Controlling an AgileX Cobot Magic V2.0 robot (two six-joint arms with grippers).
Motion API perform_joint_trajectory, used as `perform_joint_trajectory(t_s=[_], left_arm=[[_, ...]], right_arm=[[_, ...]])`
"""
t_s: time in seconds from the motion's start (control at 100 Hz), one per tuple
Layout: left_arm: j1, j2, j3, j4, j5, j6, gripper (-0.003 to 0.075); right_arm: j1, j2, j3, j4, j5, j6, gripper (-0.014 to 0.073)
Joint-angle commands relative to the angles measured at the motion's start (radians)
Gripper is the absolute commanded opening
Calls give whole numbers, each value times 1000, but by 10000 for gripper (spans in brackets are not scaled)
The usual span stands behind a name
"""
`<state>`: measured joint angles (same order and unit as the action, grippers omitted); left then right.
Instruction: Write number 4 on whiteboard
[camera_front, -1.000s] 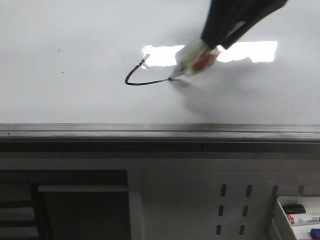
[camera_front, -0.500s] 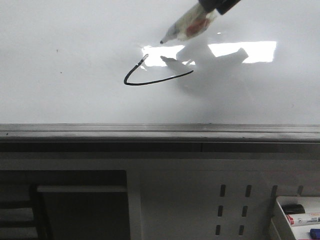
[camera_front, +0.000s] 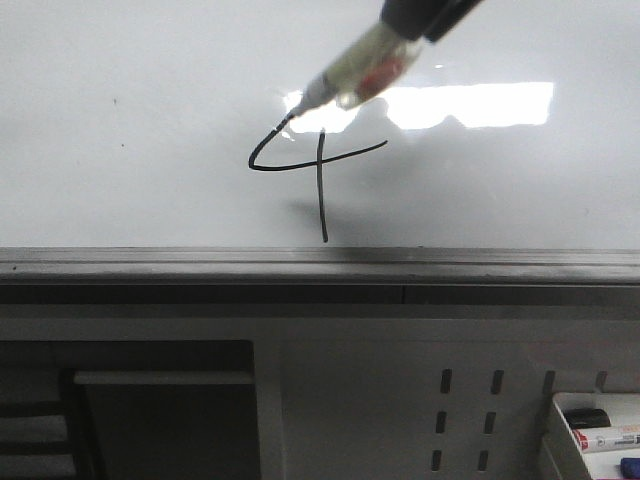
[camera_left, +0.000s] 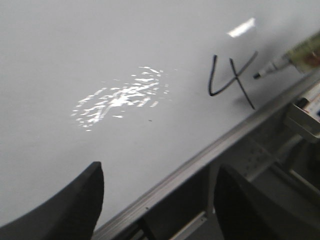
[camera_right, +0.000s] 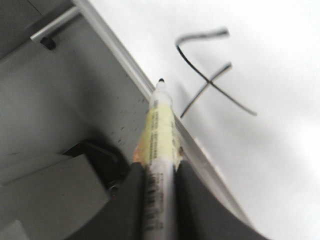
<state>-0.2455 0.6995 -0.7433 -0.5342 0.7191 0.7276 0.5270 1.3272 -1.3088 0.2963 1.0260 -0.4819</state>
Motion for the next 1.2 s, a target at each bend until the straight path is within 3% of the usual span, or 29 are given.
perform_joint_trajectory(t_s=[0.0, 0.12, 0.32, 0.61, 0.9, 1.19], left_arm=[[-9, 63, -64, -162, 49, 162, 438], [-68, 180, -116, -317, 163, 412, 438], [-206, 401, -235, -338, 140, 502, 438], [-359, 660, -445, -297, 93, 546, 438], [-418, 757, -539, -293, 102, 582, 433], [-418, 757, -539, -303, 114, 598, 111]], right_arm=[[3, -75, -34, 13, -10, -143, -66], [3, -116, -34, 13, 16, -299, -66], [3, -125, -34, 13, 23, -511, -66], [3, -125, -34, 13, 23, -533, -66], [3, -125, -34, 11, 25, -533, -66], [3, -121, -34, 13, 34, -533, -66]])
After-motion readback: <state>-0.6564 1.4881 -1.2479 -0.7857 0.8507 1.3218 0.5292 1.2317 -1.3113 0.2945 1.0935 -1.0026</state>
